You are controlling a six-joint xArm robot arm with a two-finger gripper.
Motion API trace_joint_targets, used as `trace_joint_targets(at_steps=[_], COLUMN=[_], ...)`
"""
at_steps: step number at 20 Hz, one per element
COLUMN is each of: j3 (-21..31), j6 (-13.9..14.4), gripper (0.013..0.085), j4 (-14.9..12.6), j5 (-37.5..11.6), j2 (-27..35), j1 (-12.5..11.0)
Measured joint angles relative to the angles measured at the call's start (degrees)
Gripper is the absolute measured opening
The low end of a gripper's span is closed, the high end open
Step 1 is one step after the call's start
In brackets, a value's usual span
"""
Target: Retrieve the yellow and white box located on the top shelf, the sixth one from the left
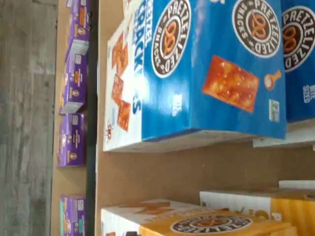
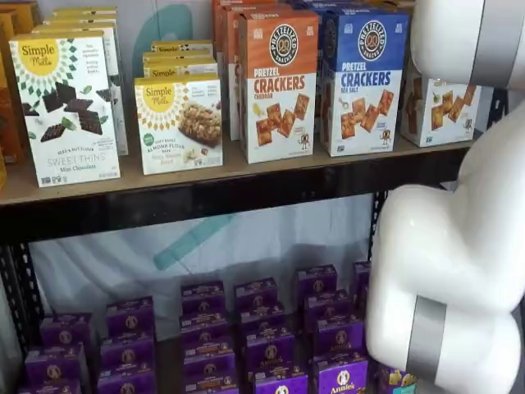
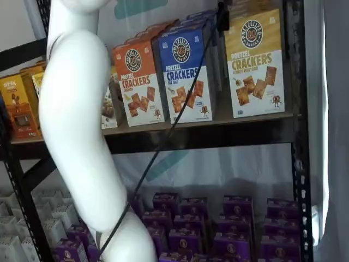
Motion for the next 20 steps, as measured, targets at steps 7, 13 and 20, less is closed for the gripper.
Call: trace_joint_targets(at_steps=[7, 13, 20], j3=[0.7, -1.1, -5.6], j6=[-1.2, -1.0, -0.1], gripper=[0.0850, 0.0850, 0.0850], j4=[-1.6, -4.2, -8.3], j5=[-3.4, -3.6, -0.8], j2=[0.6, 2.2, 5.2], j1=[0.6, 1.9, 3.7])
